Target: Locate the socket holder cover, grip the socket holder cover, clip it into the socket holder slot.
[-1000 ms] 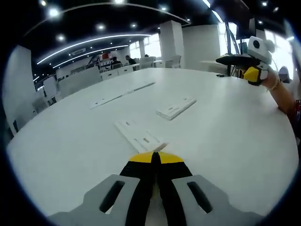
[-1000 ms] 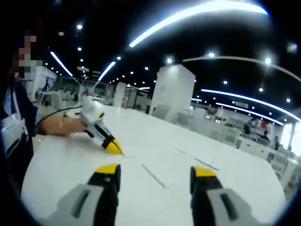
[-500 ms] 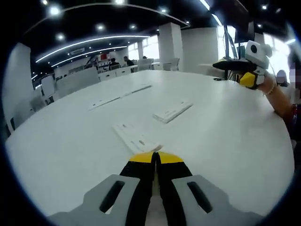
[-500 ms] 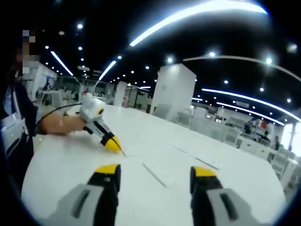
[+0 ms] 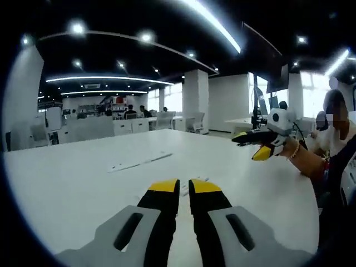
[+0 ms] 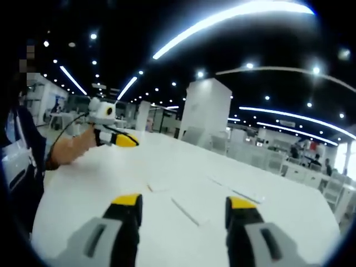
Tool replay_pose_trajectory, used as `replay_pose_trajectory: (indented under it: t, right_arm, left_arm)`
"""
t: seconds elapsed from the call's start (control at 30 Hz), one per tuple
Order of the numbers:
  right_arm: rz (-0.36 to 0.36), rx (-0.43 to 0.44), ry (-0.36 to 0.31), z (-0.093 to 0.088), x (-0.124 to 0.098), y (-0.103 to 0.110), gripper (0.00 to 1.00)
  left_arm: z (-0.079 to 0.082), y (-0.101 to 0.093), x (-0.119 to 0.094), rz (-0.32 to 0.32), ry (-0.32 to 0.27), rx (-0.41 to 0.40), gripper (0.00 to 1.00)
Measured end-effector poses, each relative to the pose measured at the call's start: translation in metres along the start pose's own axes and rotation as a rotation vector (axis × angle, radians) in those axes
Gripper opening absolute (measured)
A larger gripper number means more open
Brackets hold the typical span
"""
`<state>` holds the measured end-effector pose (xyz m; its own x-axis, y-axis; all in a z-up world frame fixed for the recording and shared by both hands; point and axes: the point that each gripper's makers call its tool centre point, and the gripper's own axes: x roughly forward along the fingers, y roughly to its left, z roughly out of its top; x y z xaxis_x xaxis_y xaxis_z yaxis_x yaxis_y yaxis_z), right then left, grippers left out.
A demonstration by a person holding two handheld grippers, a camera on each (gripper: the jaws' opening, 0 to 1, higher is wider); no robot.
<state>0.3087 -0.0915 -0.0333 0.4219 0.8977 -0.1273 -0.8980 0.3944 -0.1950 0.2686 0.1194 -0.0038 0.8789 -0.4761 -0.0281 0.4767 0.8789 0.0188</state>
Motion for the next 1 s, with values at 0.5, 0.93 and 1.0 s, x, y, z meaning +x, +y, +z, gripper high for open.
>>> replay_pose_trajectory:
  t: [0.5, 0.93, 1.0]
  right_arm:
    - [-0.130, -0.023, -0.091, 0.010, -0.064, -0.013, 0.64]
    - [-0.242, 0.065, -0.152, -0.009, -0.062, -0.044, 0.75]
    - [-0.253, 0.060, -0.151, -0.010, -0.060, -0.046, 0.80]
  left_arm:
    - [0.027, 0.004, -0.060, -0.037, -0.202, -0.057, 0.70]
    - [-0.003, 0.020, -0.048, -0.004, -0.215, -0.083, 0.95]
    - [-0.004, 0.019, -0.044, 0.000, -0.223, -0.088, 0.95]
